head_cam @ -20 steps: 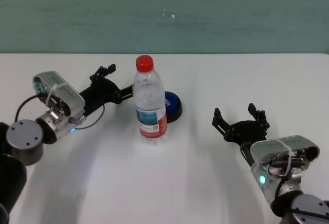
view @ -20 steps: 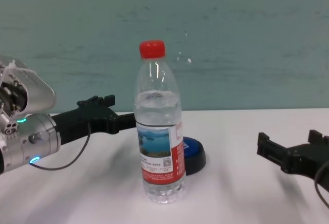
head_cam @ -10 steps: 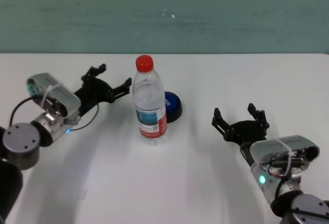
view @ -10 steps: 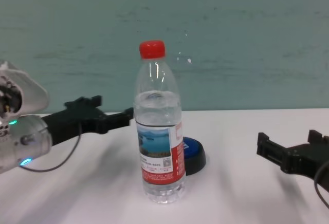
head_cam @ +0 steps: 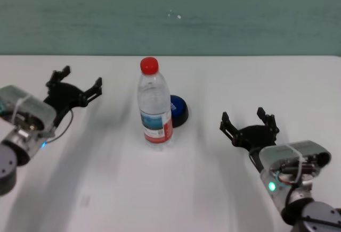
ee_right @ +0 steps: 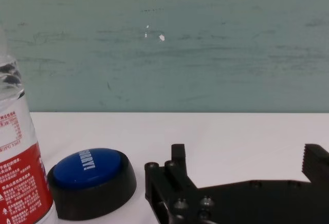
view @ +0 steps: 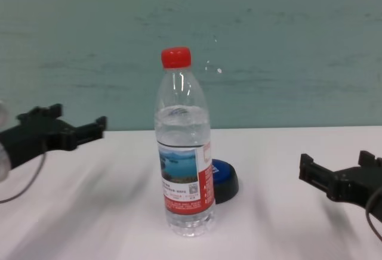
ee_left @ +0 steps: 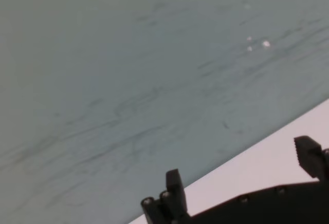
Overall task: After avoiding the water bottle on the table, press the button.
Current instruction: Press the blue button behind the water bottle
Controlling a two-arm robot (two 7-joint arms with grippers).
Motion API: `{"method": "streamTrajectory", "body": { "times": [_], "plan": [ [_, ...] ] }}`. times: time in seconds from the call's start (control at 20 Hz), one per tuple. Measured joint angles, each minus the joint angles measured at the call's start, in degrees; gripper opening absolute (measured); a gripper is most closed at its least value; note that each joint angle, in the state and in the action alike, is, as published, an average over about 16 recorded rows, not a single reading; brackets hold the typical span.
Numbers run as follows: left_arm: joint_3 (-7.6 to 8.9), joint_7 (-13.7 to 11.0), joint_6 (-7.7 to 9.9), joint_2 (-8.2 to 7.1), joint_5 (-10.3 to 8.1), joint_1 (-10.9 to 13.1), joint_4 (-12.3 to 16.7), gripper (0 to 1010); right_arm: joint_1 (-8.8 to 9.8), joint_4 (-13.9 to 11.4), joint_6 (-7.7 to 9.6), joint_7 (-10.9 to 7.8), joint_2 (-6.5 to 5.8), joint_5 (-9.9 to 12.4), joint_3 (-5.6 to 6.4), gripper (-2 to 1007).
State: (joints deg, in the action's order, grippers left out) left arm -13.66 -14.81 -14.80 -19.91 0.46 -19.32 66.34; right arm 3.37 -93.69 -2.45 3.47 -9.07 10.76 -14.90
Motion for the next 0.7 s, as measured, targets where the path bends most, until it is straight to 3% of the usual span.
{"method": "streamTrajectory", "body": {
  "times": [0.35,0.7],
  "plan": [
    [3.59,2.8,4.4,-2.02,0.77,9.6,13.1,1000,0.0,0.0,0.0,0.0,0.0,0.0,0.0,1004],
    [5.23,2.3,6.5,-2.48,0.92,18.5,23.9,1000,0.0,0.0,0.0,0.0,0.0,0.0,0.0,1004]
  ]
}}
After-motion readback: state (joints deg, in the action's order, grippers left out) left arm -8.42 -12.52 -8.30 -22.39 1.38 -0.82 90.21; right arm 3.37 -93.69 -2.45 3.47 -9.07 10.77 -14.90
